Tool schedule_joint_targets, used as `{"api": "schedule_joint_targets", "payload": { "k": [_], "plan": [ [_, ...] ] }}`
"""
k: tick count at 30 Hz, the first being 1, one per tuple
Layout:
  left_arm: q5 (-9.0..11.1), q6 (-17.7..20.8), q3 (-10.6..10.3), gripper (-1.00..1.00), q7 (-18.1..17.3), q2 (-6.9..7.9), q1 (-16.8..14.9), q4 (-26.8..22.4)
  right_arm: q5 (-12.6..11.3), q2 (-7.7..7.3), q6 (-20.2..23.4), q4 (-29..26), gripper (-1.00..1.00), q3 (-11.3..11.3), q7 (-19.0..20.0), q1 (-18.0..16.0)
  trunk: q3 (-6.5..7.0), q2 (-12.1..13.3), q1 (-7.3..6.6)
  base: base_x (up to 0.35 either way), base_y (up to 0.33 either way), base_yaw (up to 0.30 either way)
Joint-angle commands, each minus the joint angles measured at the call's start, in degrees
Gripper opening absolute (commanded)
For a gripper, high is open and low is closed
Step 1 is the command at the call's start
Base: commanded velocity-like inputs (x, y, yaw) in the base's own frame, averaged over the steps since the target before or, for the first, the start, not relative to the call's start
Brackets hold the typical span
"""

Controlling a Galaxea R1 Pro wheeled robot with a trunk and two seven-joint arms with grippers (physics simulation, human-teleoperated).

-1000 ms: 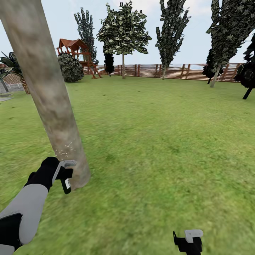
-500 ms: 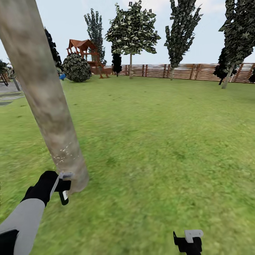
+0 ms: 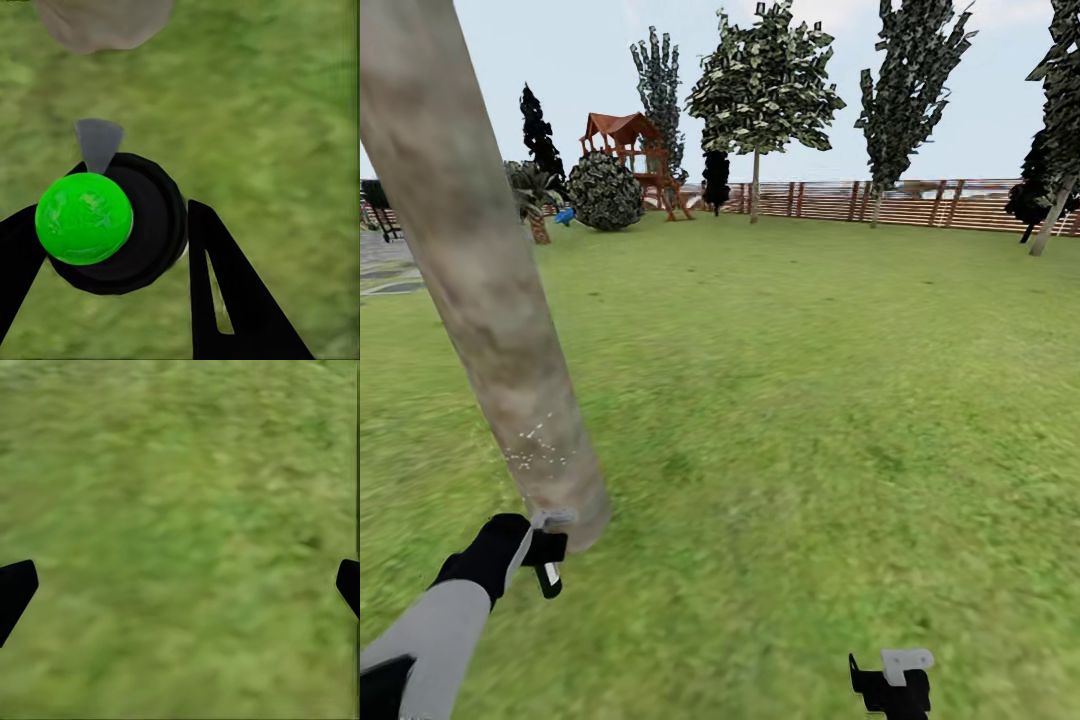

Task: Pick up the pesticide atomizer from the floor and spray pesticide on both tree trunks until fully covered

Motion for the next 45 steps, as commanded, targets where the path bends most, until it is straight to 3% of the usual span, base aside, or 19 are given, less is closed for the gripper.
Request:
{"api": "schedule_joint_targets", "payload": {
  "k": [1, 5, 10, 13, 26, 32, 37, 45],
  "plan": [
    [-0.58, -1.38, 0.72, -1.0, 0.21, 0.06, -0.05, 1.41, -0.44, -0.01, -0.13, 0.02, 1.0, 0.51, -0.17, -0.03, -0.05, -0.02, 0.01, 0.19, -0.221, 0.001],
    [-0.57, -3.01, 1.79, -1.0, 3.53, 0.32, -0.04, 2.99, -0.48, -0.01, -0.13, 0.03, 1.0, 0.44, -0.17, -0.03, -0.05, -0.02, 0.01, 0.185, -0.224, 0.0],
    [-0.48, -3.14, 3.41, -1.0, 4.04, 1.55, -0.04, 3.01, -0.48, -0.01, -0.13, 0.03, 1.0, 0.49, -0.17, -0.03, -0.05, -0.02, 0.01, 0.124, -0.119, 0.123],
    [-0.28, -3.19, 4.26, -1.0, 4.05, 1.24, -0.04, 2.83, -0.48, -0.01, -0.13, 0.03, 1.0, 0.5, -0.17, -0.03, -0.05, -0.02, 0.01, 0.011, -0.008, 0.266],
    [-0.31, -2.73, 4.09, -1.0, 3.58, 0.36, -0.04, 3.0, -0.47, -0.01, -0.13, 0.03, 1.0, 0.47, -0.17, -0.03, -0.05, -0.02, 0.01, 0.0, -0.007, 0.272],
    [-0.31, -2.5, 4.0, -1.0, 3.73, 0.32, -0.04, 3.0, -0.48, -0.01, -0.13, 0.03, 1.0, 0.47, -0.17, -0.03, -0.05, -0.02, 0.01, 0.0, -0.233, 0.046],
    [-0.45, -2.49, 3.97, -1.0, 3.83, -0.6, -0.04, 2.87, -0.48, -0.01, -0.13, 0.03, 1.0, 0.51, -0.17, -0.03, -0.05, -0.02, 0.01, 0.003, -0.271, 0.004],
    [-0.4, -2.49, 3.98, -1.0, 3.91, -0.61, -0.04, 2.64, -0.48, 0.02, -0.13, 0.03, 1.0, 0.51, -0.17, -0.03, -0.05, -0.02, 0.01, 0.192, -0.219, 0.238]
  ]
}}
